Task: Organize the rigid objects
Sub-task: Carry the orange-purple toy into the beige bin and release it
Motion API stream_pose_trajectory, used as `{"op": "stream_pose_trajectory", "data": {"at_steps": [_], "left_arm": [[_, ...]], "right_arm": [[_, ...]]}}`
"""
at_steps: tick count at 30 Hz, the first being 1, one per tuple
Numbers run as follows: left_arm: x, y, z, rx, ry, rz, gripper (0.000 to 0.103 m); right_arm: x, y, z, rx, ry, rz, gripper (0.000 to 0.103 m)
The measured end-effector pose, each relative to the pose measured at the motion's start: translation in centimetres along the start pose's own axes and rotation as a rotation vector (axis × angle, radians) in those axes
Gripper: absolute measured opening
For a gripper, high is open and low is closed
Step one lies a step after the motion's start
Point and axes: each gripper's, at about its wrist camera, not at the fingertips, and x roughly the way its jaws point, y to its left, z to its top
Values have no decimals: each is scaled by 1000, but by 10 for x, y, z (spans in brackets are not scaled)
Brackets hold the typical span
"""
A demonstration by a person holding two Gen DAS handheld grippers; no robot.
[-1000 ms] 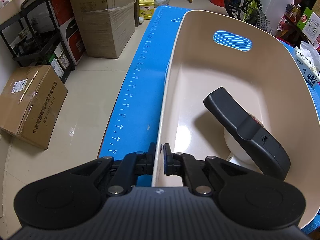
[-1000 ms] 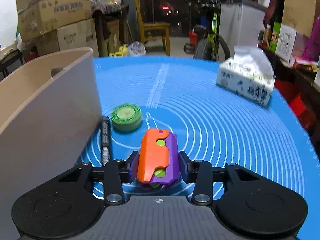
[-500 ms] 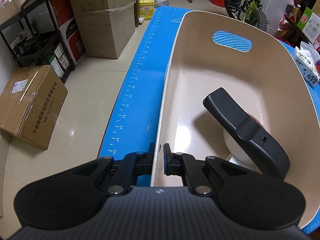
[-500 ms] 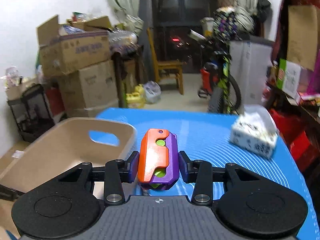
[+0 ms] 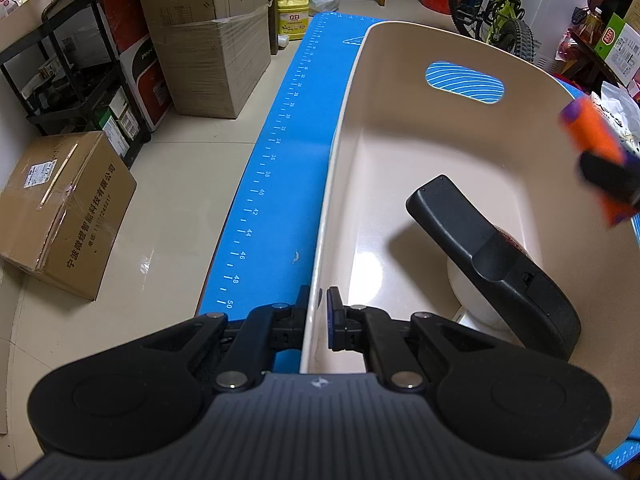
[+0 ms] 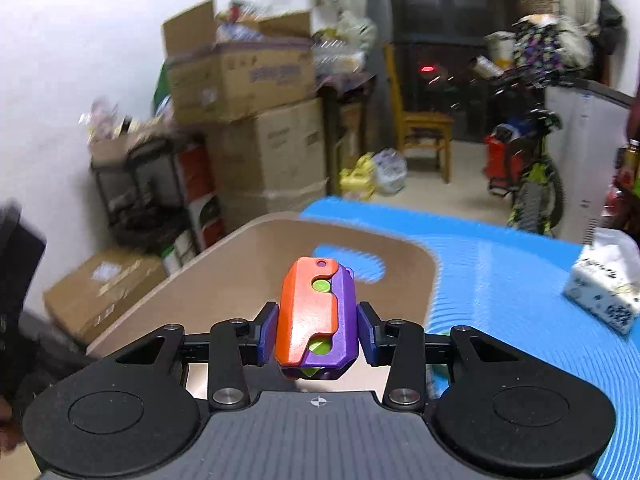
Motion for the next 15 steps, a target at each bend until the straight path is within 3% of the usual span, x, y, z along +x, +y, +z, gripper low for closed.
{"op": "stream_pose_trajectory", "data": {"at_steps": [8, 11, 15], "left_arm": [[0, 0, 0, 0, -1, 0, 9], [0, 0, 1, 0, 0, 0, 9], [0, 1, 1, 0, -1, -1, 9]], "right_arm": [[28, 26, -14, -81, 187, 4, 47], [28, 30, -15, -125, 209, -9, 46], [21, 22, -10, -78, 182, 23, 50]]}}
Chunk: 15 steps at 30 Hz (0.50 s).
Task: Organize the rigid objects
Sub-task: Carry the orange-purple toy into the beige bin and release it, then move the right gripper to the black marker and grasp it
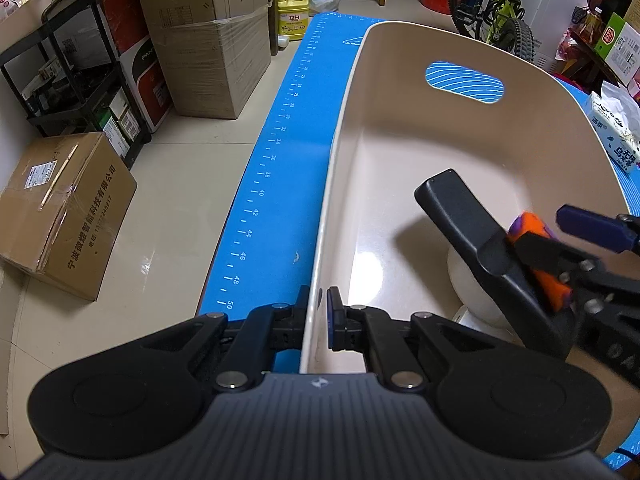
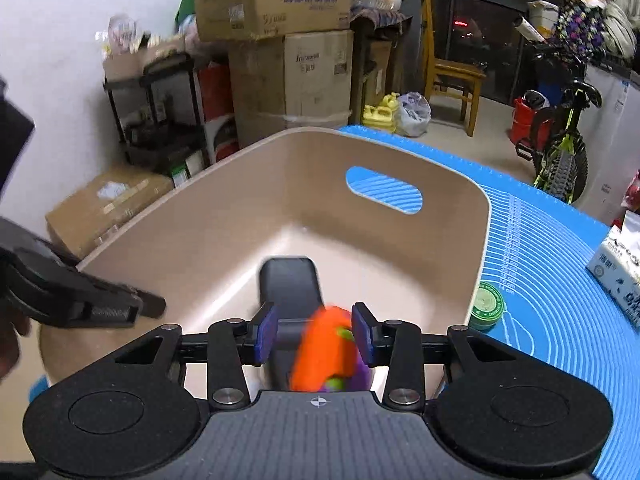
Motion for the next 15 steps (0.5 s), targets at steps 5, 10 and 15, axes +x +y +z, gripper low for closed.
{"op": "stream_pose_trajectory", "data": {"at_steps": [5, 10, 15], "left_arm": [[0, 1, 0, -2, 0, -4, 9], [-1, 0, 0, -3, -2, -5, 9], [-1, 1, 0, -4, -2, -6, 9]], "right_arm": [[-22, -21, 2, 27, -100, -31, 50], [-44, -56, 2, 50, -174, -109, 50], [-48, -96, -6, 110, -165, -192, 50]]}}
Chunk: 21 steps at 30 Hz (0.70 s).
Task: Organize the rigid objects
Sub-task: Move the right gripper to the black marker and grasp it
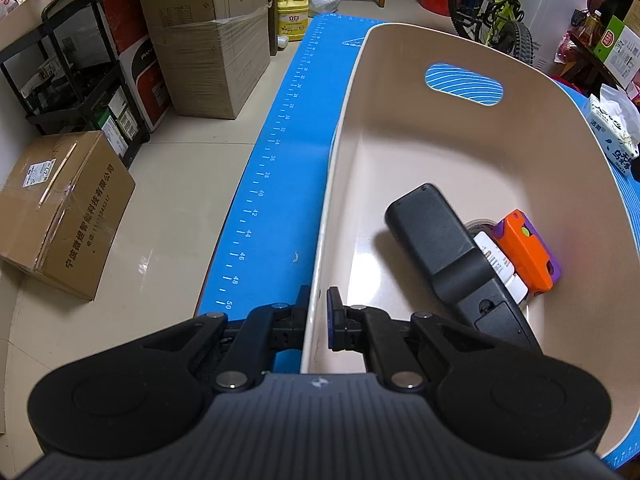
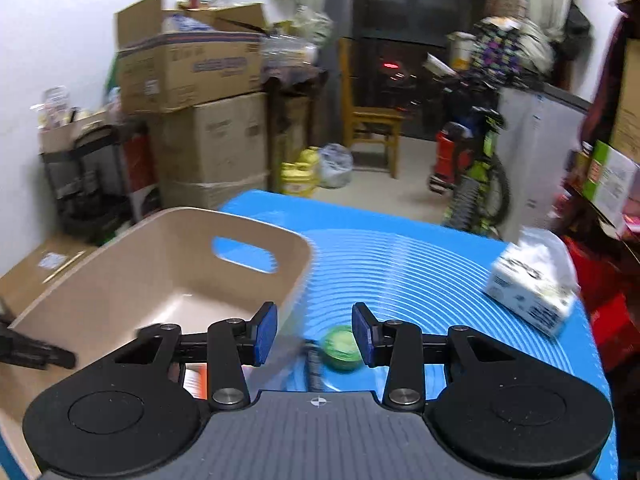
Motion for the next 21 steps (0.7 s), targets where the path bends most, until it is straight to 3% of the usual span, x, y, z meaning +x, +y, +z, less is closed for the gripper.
{"op": "stream_pose_trajectory", "data": {"at_steps": [7, 16, 21], "left_arm": [[0, 0, 0, 1, 0, 0, 9], [0, 1, 1, 3, 0, 1, 9], [1, 1, 1, 7, 1, 6, 9]], "right_arm": [[29, -20, -32, 3, 67, -28, 50], [76, -4, -68, -32, 209, 8, 50], [89, 1, -75, -74, 234, 14, 49]]}}
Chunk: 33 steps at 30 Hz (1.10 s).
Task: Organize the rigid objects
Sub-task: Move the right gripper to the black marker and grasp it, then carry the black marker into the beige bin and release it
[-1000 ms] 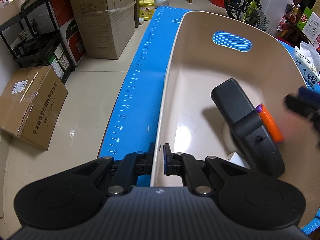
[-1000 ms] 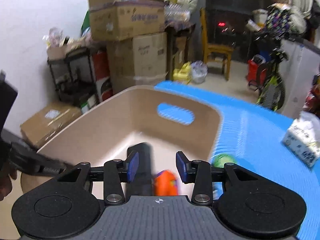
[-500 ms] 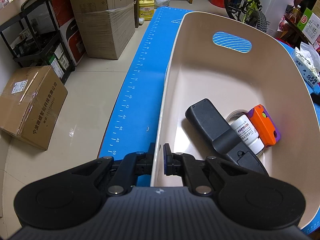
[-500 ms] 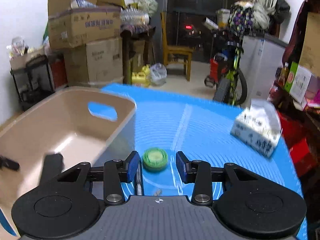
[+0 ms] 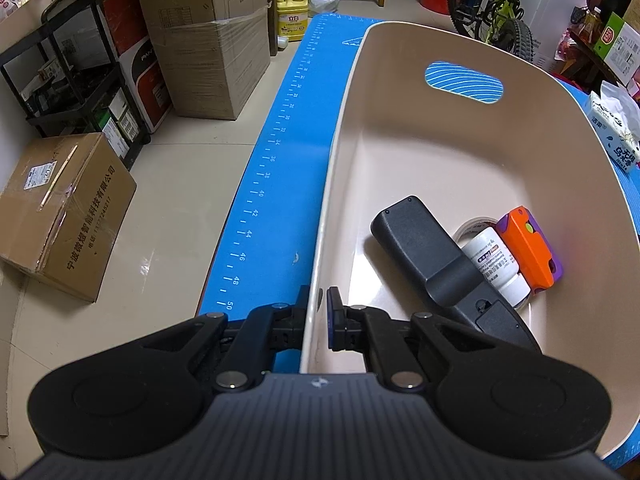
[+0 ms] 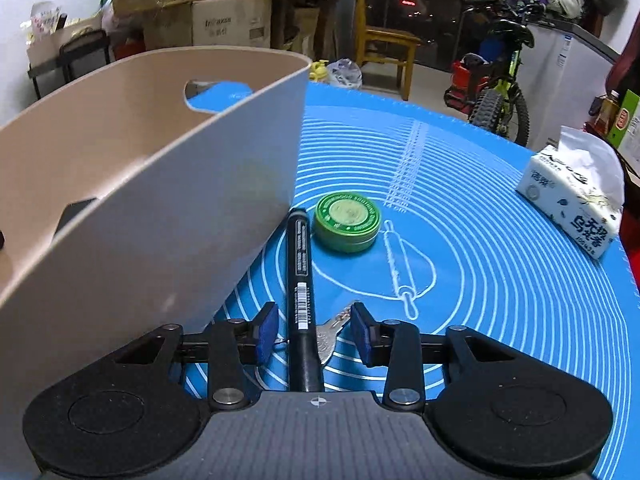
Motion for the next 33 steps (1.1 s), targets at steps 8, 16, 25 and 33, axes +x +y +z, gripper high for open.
{"op": "stream_pose_trajectory", "data": {"at_steps": [8, 16, 25, 33], "left_arm": [[0, 0, 0, 1, 0, 1, 9], [0, -1, 0, 0, 0, 0, 9], [0, -1, 0, -1, -1, 1, 9], [0, -2, 0, -1, -1, -1, 9]], "right_arm": [[1, 3, -5, -4, -31, -45, 30], [-16, -3, -11, 28, -56, -39, 25], [-48, -18, -13, 110, -95, -19, 25], [-82, -32, -12, 186, -157, -30, 25]]}}
